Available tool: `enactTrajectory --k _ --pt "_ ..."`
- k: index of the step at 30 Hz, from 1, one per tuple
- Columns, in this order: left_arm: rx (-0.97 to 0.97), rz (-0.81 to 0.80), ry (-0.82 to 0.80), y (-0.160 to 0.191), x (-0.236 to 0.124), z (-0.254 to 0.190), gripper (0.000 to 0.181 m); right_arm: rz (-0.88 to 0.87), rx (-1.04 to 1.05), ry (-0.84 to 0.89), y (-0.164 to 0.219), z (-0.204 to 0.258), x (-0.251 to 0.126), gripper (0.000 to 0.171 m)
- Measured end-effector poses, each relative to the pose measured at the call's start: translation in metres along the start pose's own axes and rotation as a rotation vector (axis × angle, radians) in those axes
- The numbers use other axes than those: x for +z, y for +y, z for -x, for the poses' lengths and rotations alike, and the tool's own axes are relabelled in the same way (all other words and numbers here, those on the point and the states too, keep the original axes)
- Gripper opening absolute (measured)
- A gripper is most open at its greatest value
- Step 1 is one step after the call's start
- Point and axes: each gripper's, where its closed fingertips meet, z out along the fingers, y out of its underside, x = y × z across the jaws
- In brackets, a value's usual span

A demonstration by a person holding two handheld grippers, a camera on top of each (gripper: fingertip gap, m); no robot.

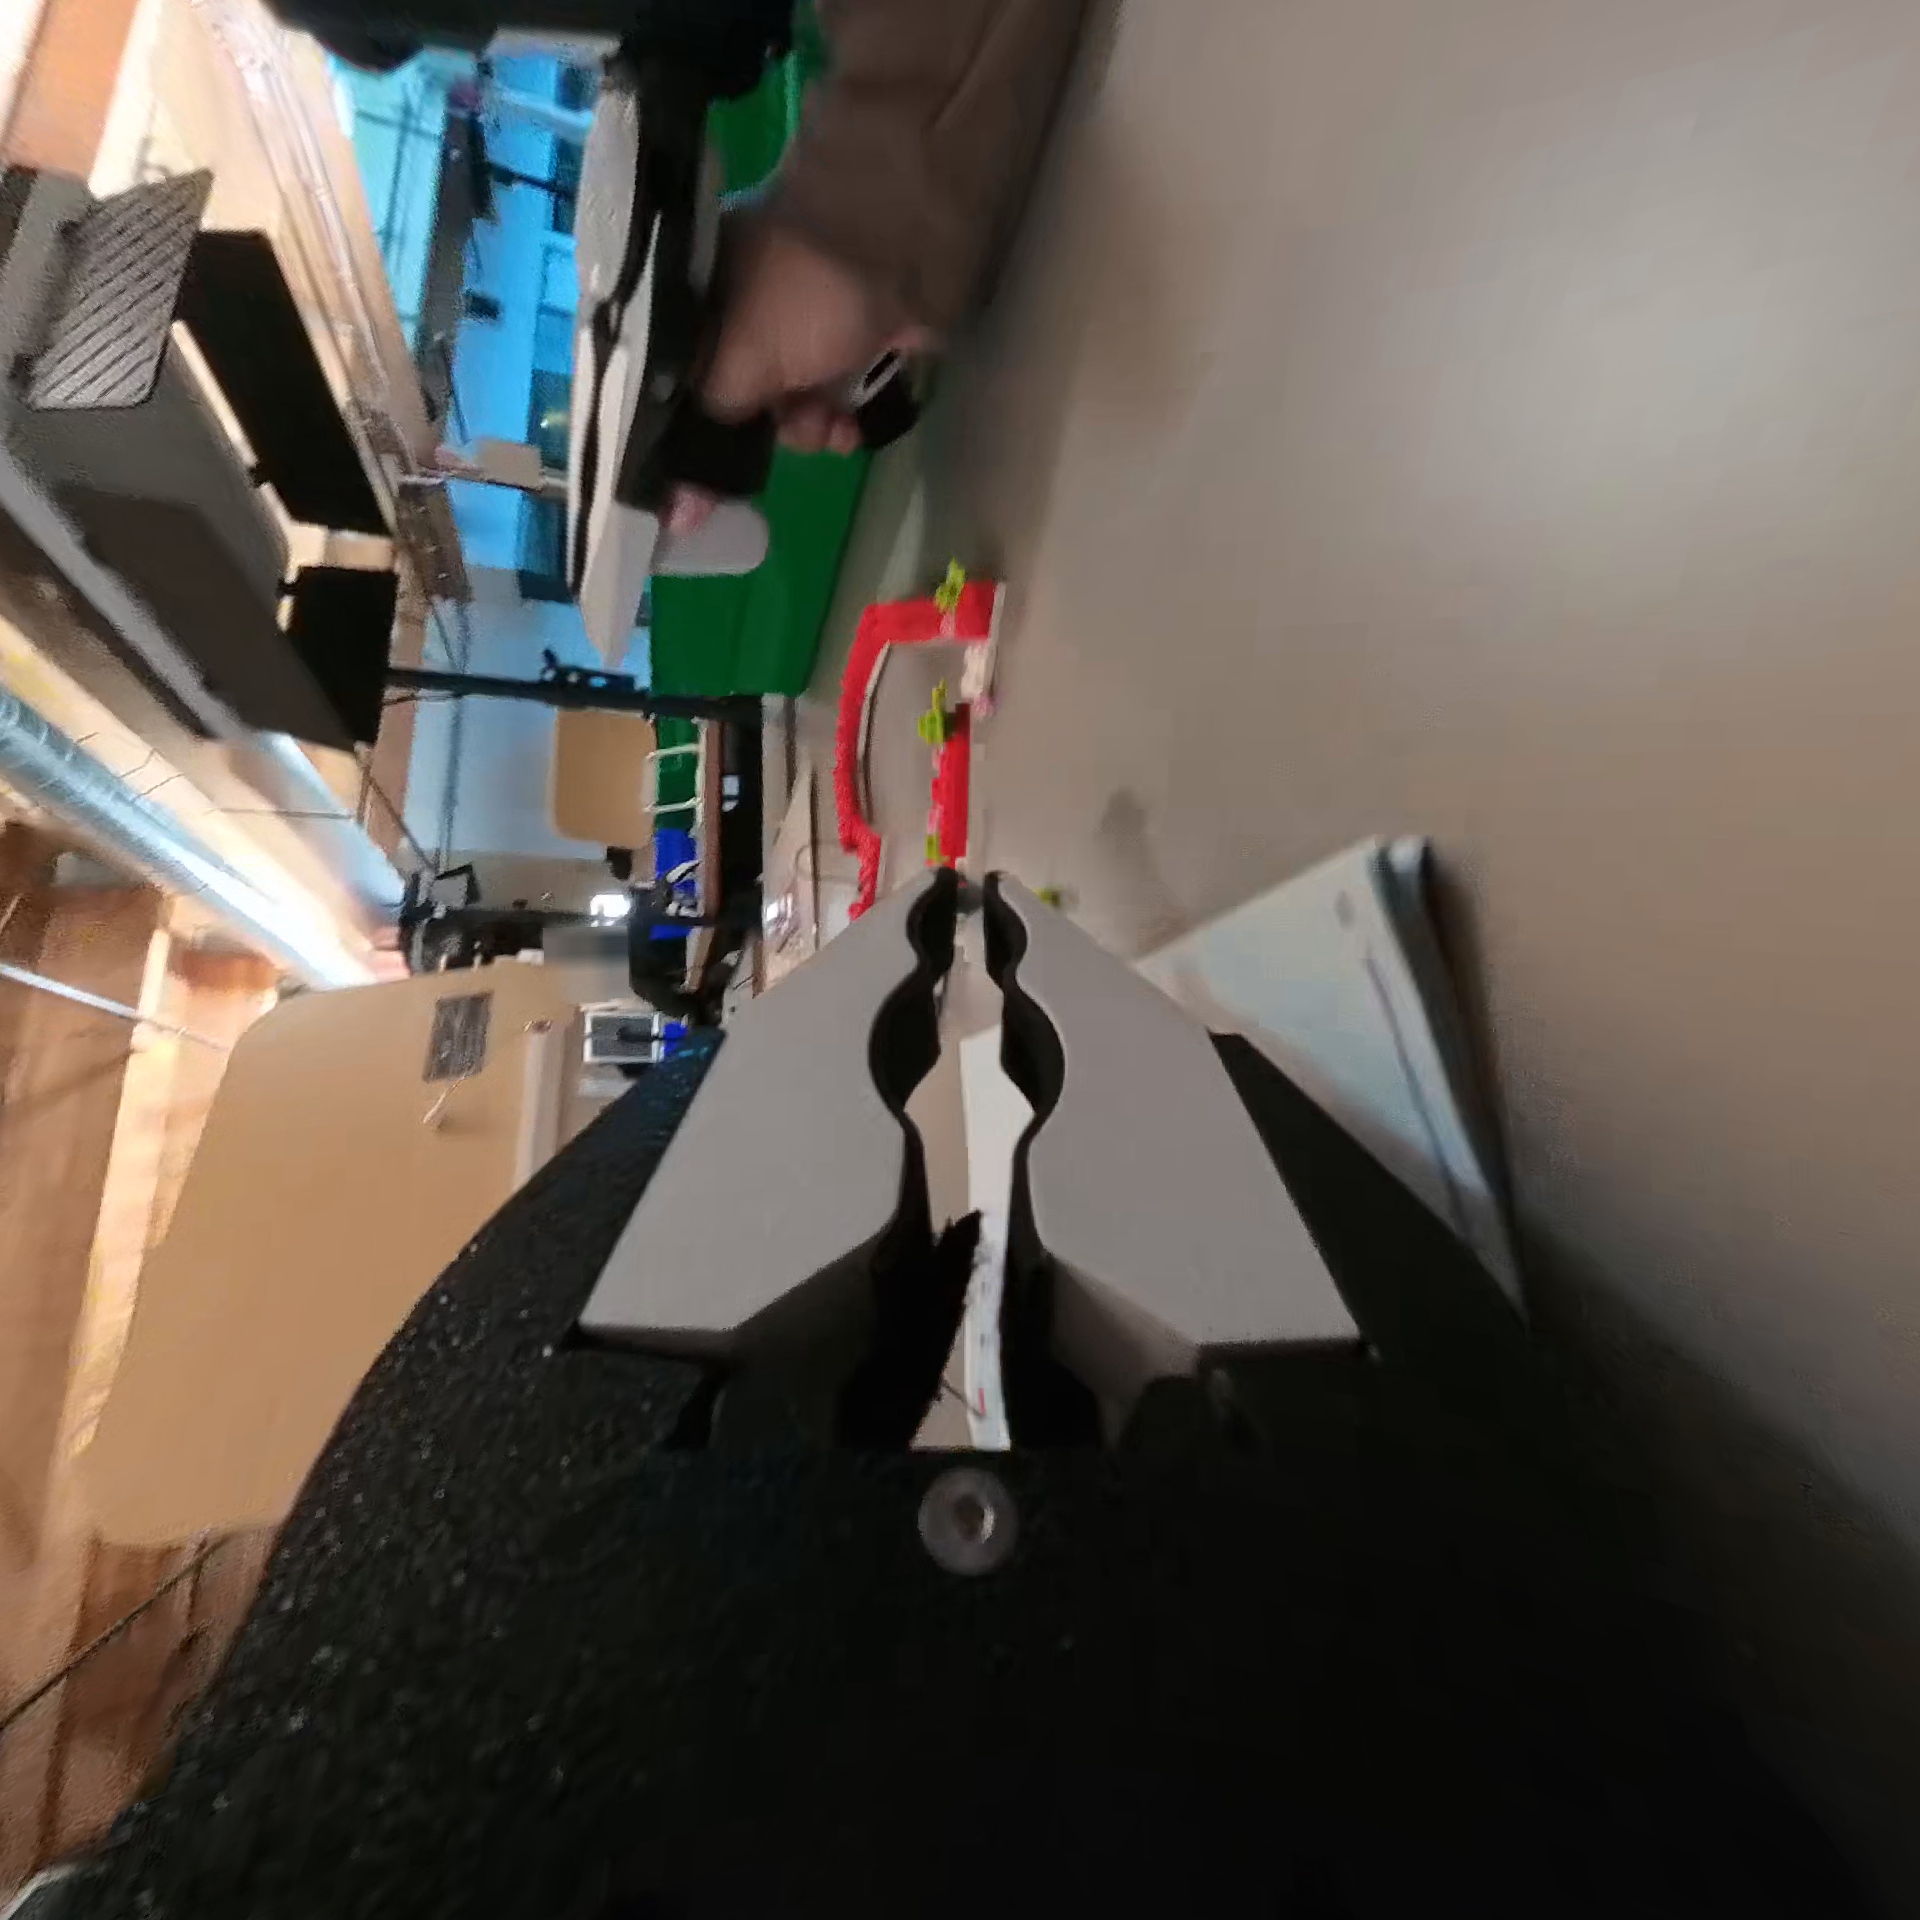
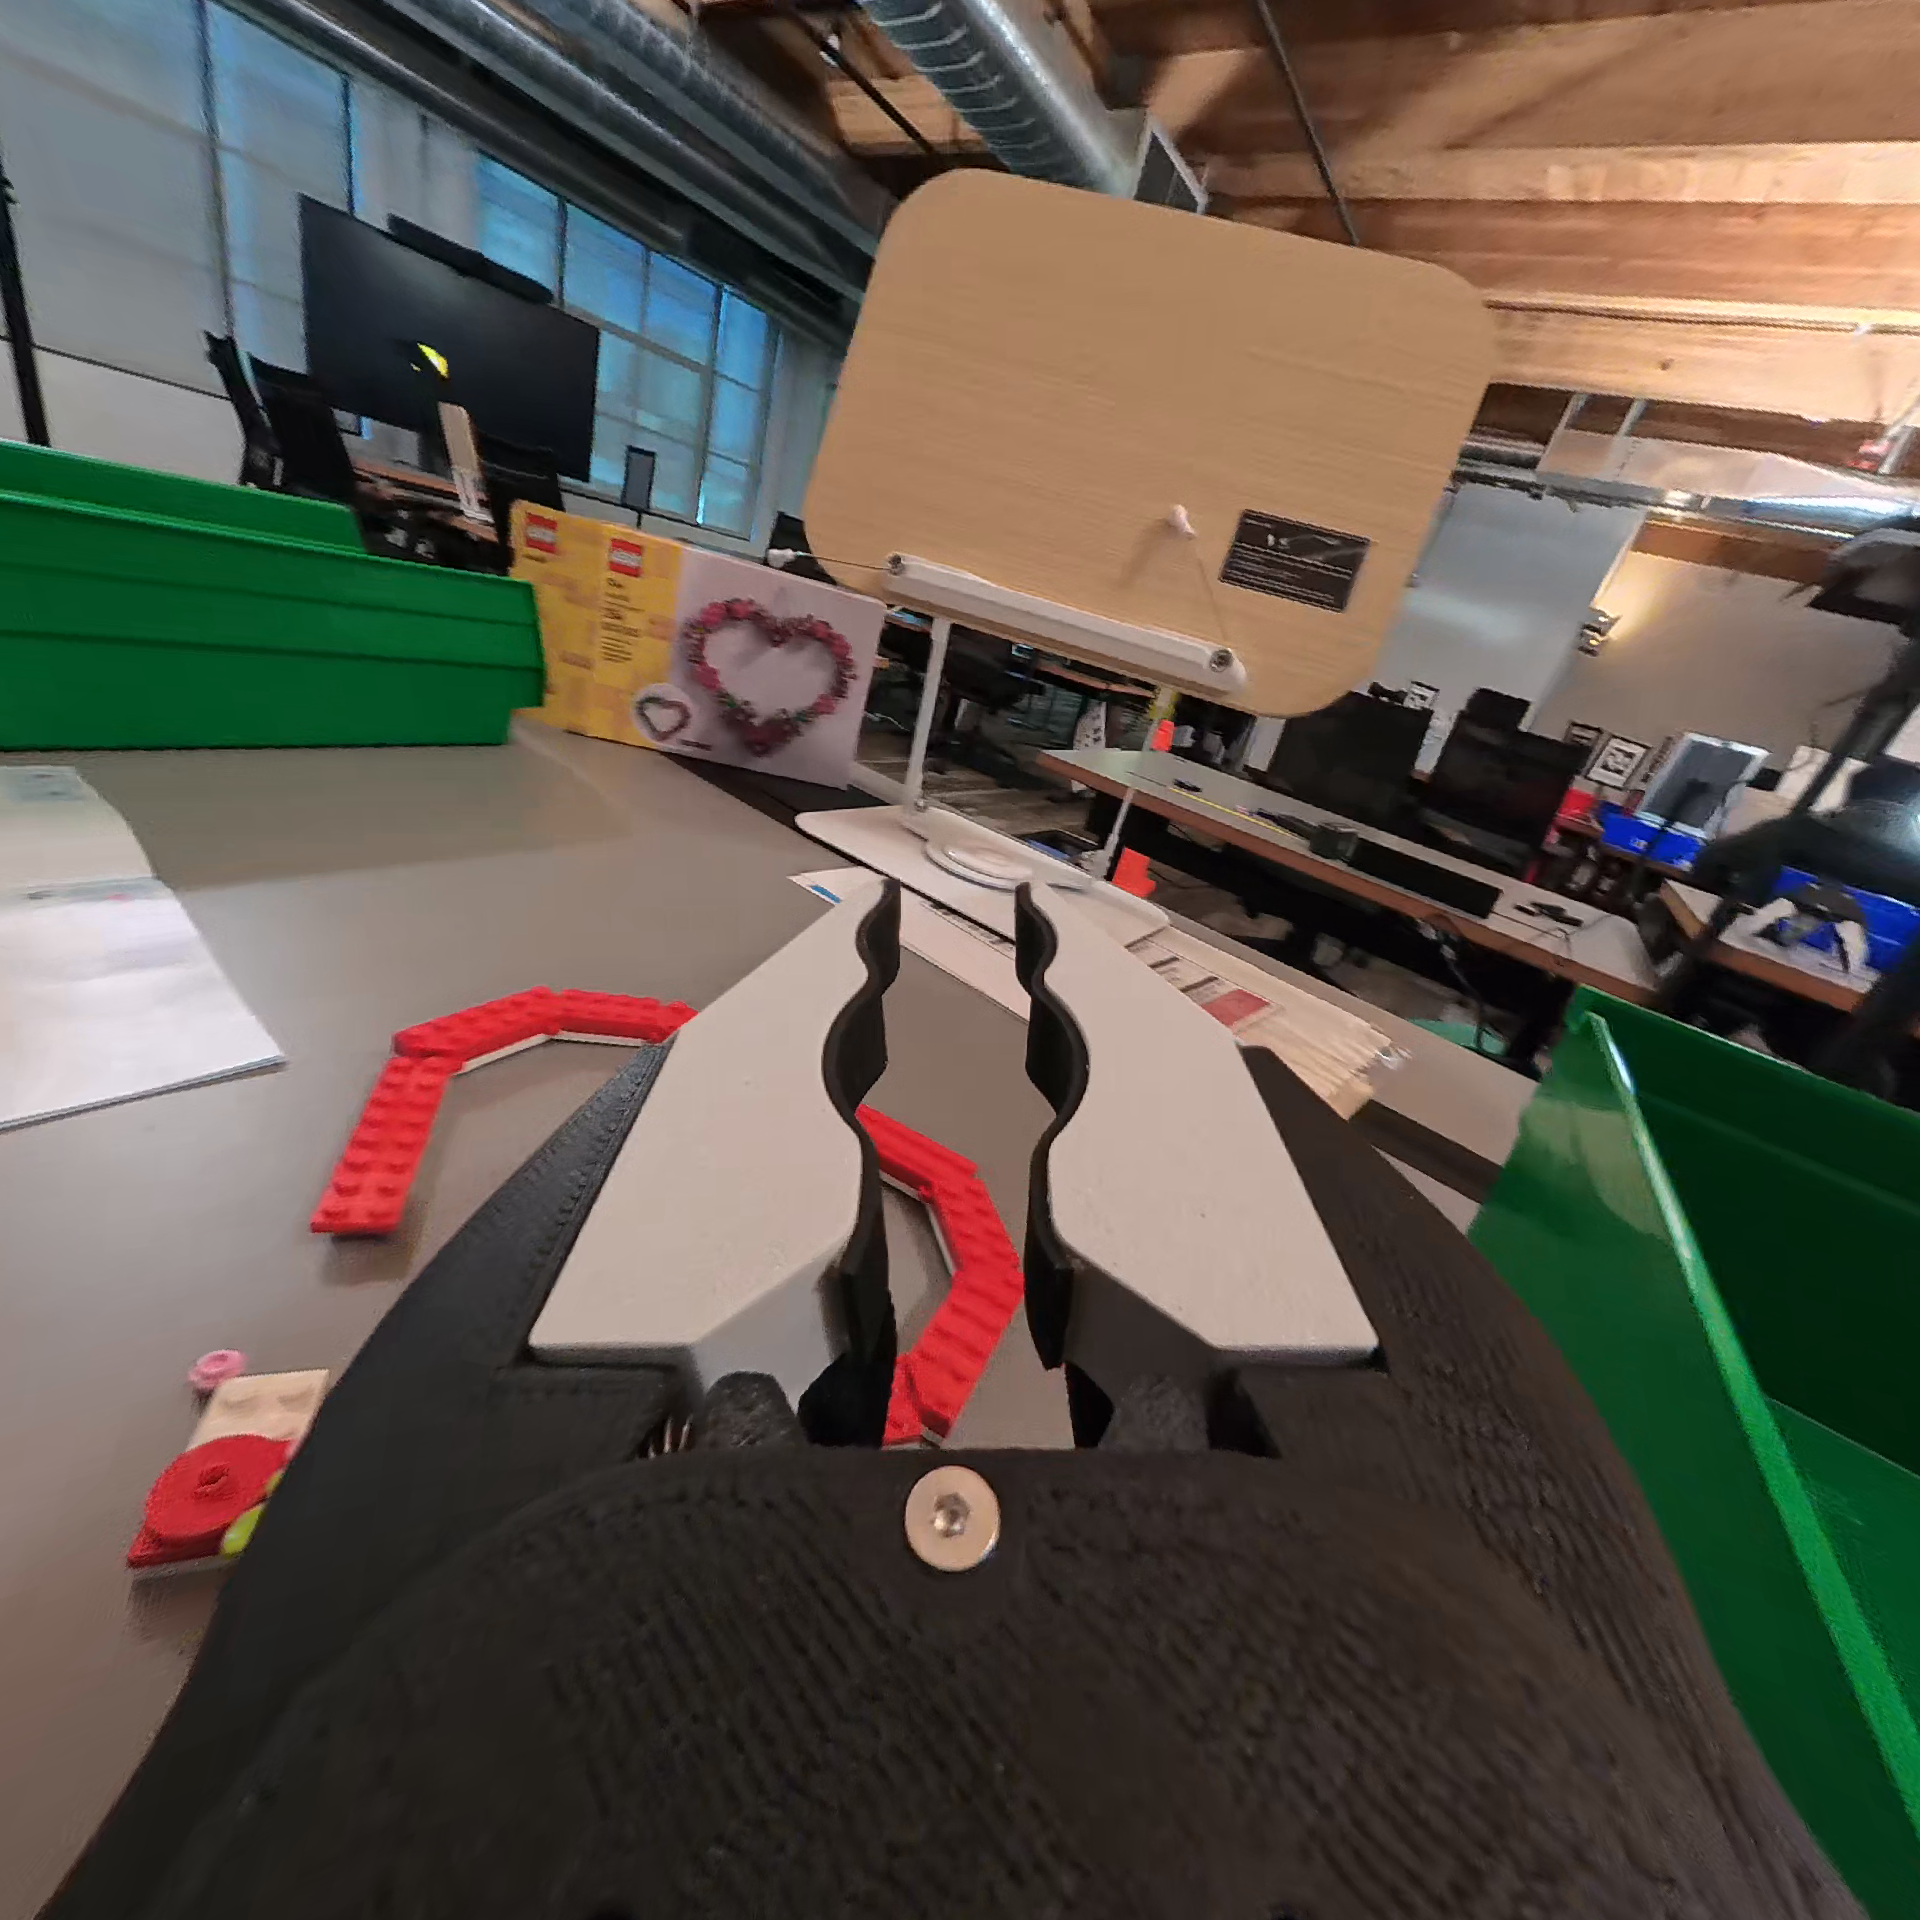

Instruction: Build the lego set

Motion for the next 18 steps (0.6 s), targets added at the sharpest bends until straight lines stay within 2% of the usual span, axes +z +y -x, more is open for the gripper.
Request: enactTrajectory --k 7,13,18 --pt "0.066 0.008 0.084 -0.019 0.024 -0.014 0.002 0.012 0.003 0.005 0.003 -0.003 0.000 0.018" --pt "0.168 0.015 0.130 -0.027 0.030 -0.025 0.004 -0.020 0.025 -0.041 -0.002 0.003 -0.002 0.020" --pt "0.044 0.000 0.259 -0.030 0.029 -0.033 0.011 -0.027 0.051 -0.061 -0.003 0.005 -0.002 0.021"
